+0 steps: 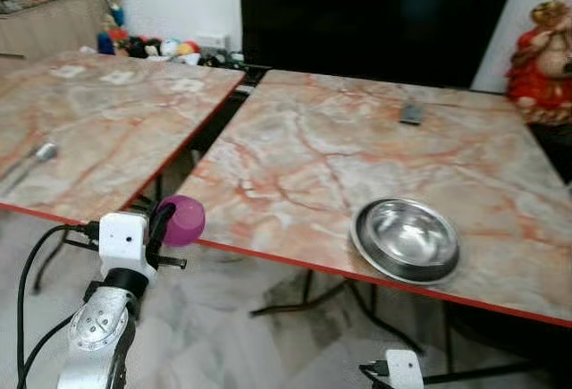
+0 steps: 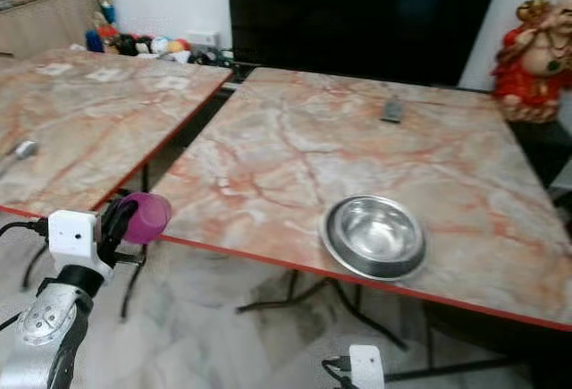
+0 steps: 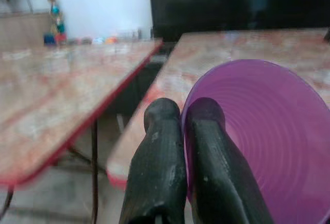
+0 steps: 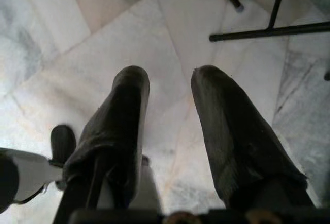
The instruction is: Setting the table
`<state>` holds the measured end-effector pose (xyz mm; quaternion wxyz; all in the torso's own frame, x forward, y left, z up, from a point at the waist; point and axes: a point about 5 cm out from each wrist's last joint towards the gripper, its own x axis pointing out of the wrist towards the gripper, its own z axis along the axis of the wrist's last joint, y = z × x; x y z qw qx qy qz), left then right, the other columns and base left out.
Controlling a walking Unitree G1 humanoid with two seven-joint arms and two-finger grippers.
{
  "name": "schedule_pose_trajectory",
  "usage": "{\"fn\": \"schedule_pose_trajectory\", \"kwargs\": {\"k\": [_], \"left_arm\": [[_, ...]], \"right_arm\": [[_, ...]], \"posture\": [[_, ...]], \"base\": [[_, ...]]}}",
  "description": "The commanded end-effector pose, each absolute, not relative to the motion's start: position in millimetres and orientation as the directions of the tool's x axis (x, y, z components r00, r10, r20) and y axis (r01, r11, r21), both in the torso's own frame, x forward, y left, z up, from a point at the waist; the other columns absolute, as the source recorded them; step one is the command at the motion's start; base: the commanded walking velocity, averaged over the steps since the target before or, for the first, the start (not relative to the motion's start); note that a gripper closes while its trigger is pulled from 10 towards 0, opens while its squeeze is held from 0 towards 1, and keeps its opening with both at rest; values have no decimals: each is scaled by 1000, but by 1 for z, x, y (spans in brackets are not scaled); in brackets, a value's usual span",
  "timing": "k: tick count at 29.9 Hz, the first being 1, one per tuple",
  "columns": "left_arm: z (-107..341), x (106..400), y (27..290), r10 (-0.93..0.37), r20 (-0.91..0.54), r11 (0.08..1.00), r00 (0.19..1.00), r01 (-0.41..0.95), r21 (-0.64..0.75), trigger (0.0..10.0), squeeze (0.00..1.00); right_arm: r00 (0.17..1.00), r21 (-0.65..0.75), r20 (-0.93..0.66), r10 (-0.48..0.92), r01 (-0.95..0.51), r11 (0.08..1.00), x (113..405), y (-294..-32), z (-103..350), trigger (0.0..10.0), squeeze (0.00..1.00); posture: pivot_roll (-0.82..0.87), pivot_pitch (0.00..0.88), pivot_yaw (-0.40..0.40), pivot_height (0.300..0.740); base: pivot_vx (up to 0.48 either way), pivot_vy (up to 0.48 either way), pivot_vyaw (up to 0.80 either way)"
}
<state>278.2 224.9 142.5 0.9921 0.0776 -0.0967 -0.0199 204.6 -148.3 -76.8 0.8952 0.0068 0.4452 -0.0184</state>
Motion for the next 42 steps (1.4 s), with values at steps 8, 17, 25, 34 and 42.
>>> {"fn": "schedule_pose_trajectory", "kwargs": {"k": [8,17,25,34,42], "left_arm": [[147,276,221,-71,202,987,977,40,155,10000,0],[146,274,220,-65,195,987,979,34,157,10000,0],[145,274,221,-62,190,988,980,33,149,10000,0],[146,273,226,-23,199,991,980,-3,134,10000,0],[146,273,229,12,192,995,981,-31,98,10000,0]], "right_arm": [[601,2,-799,-18,33,999,204,-146,-77,10000,0],[600,3,-800,-20,37,999,204,-146,-77,10000,0],[596,-2,-803,-20,32,999,204,-146,-77,10000,0],[603,-3,-798,-11,15,1000,206,-146,-76,10000,0],[602,0,-799,-8,14,1000,206,-146,-76,10000,0]], "posture": [[75,79,-12,740],[75,87,-16,740],[73,99,-18,740],[74,107,-20,740],[76,112,-19,740]], "base": [[0,0,0],[0,-373,0],[0,-62,-473],[0,0,-77],[0,58,0]]}}
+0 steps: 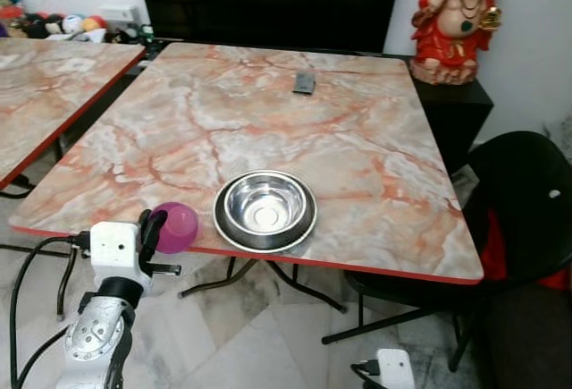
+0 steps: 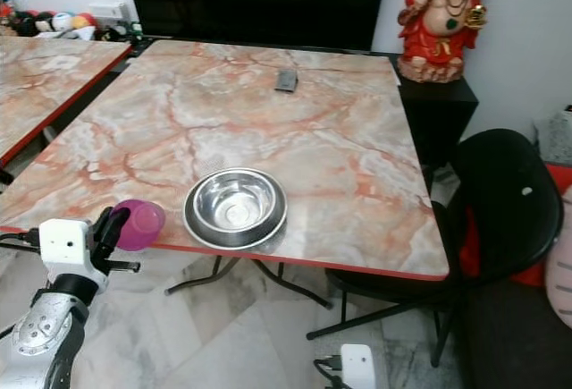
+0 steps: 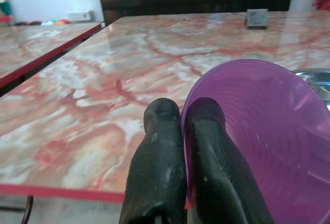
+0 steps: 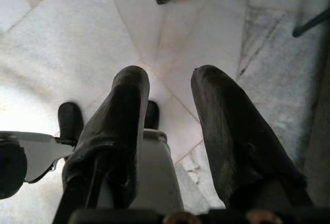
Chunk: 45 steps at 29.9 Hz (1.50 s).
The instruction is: Setting the table
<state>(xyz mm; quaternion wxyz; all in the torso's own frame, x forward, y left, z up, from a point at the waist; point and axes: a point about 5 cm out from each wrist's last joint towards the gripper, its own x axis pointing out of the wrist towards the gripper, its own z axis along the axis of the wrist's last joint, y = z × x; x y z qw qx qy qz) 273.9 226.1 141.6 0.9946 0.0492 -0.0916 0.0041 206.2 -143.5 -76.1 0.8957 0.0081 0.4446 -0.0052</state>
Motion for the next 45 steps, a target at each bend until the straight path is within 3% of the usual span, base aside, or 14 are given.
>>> {"fn": "schedule_pose_trajectory", "kwargs": {"k": [1,7,38,45], "left_arm": [[145,273,229,13,186,994,982,-32,101,10000,0],[145,274,228,6,182,994,983,-25,103,10000,0],[148,276,224,-13,186,997,982,-1,78,10000,0],[149,276,223,-19,188,997,982,4,77,10000,0]], "right_arm": [[602,1,-799,-7,14,1000,206,-146,-76,10000,0],[601,4,-799,-5,13,1000,206,-145,-76,10000,0],[600,12,-800,1,14,1000,205,-143,-77,10000,0],[600,11,-800,0,14,1000,205,-143,-77,10000,0]], "posture": [[77,112,-18,740],[76,113,-15,740],[77,116,-8,740],[75,117,-6,740]], "base": [[0,480,0],[0,389,0],[0,0,0],[252,0,0]]}}
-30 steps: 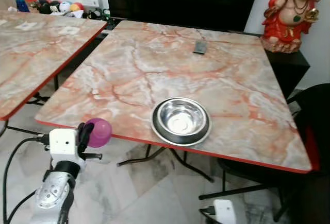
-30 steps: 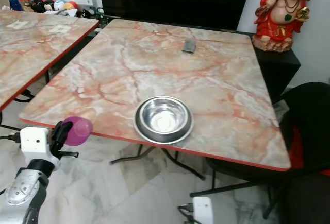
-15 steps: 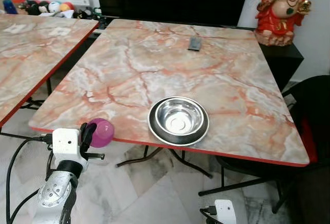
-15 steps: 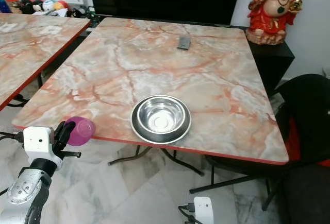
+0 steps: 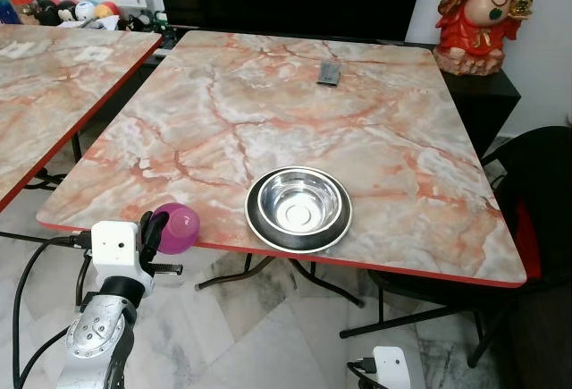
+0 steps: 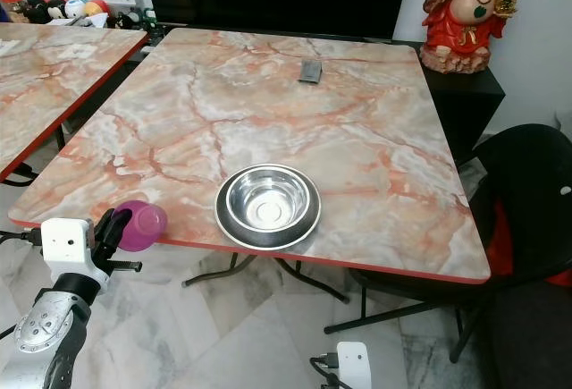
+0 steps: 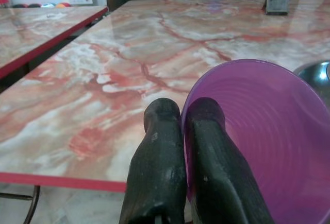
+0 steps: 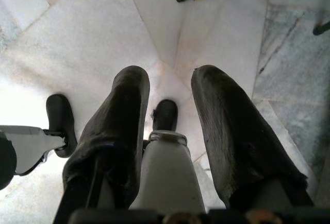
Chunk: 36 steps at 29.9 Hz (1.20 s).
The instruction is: Setting the table
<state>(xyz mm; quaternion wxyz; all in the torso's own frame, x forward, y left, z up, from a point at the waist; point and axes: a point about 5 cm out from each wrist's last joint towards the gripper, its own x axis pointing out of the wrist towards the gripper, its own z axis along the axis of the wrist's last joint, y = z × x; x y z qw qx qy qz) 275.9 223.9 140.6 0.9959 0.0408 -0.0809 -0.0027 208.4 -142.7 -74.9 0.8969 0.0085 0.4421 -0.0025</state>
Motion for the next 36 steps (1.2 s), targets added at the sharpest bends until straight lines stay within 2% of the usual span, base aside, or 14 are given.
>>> {"fn": "schedule_pose_trajectory", "kwargs": {"k": [1,21,36], "left_arm": [[149,276,223,-19,189,997,982,4,77,10000,0],[152,277,218,-54,196,997,979,41,67,10000,0],[159,280,211,-108,203,994,973,99,55,10000,0]], "right_arm": [[600,11,-800,0,14,1000,205,-143,-77,10000,0],[599,9,-801,0,12,1000,205,-143,-77,10000,0],[598,10,-802,0,13,1000,205,-143,-77,10000,0]], "posture": [[76,117,-7,740],[76,120,-8,740],[76,121,-7,740]], "base": [[296,0,0],[236,0,0],[0,0,0]]}}
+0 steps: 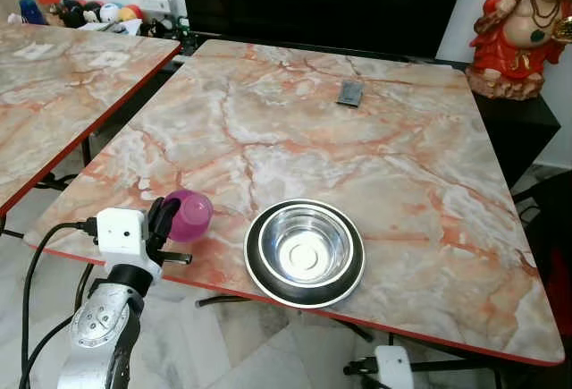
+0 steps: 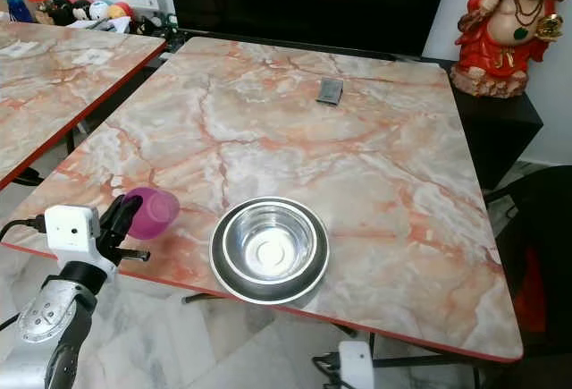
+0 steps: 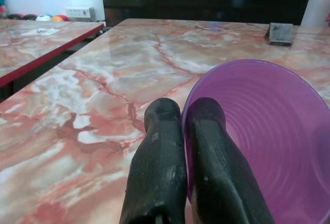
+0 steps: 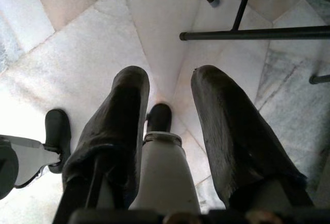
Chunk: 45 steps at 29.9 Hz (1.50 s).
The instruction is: Setting the table
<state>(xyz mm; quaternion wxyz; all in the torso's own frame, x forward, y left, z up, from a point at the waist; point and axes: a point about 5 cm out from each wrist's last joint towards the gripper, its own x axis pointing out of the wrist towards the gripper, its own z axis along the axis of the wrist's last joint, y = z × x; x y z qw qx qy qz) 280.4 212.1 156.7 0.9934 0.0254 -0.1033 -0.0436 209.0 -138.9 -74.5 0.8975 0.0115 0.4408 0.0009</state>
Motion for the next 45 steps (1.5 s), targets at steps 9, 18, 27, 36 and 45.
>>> {"fn": "schedule_pose_trajectory", "kwargs": {"k": [9,18,27,36,45], "left_arm": [[161,282,208,-130,202,991,971,122,49,10000,0],[161,281,207,-135,200,991,970,129,44,10000,0],[162,282,197,-228,173,973,958,230,10,10000,0],[181,284,195,-327,198,936,924,345,-67,10000,0],[185,280,182,-602,54,797,796,604,-6,10000,0]], "right_arm": [[598,13,-801,2,15,1000,205,-143,-77,10000,0],[597,11,-802,1,13,1000,205,-143,-77,10000,0],[597,11,-803,1,12,1000,205,-143,-77,10000,0],[597,12,-802,2,12,1000,205,-143,-77,10000,0],[596,15,-803,4,13,1000,204,-141,-77,10000,0]], "posture": [[75,121,-4,740],[75,121,-4,740],[76,124,-6,740],[77,125,-4,740],[79,125,2,740]], "base": [[89,0,0],[303,0,0],[126,0,0],[0,0,0],[0,0,0]]}}
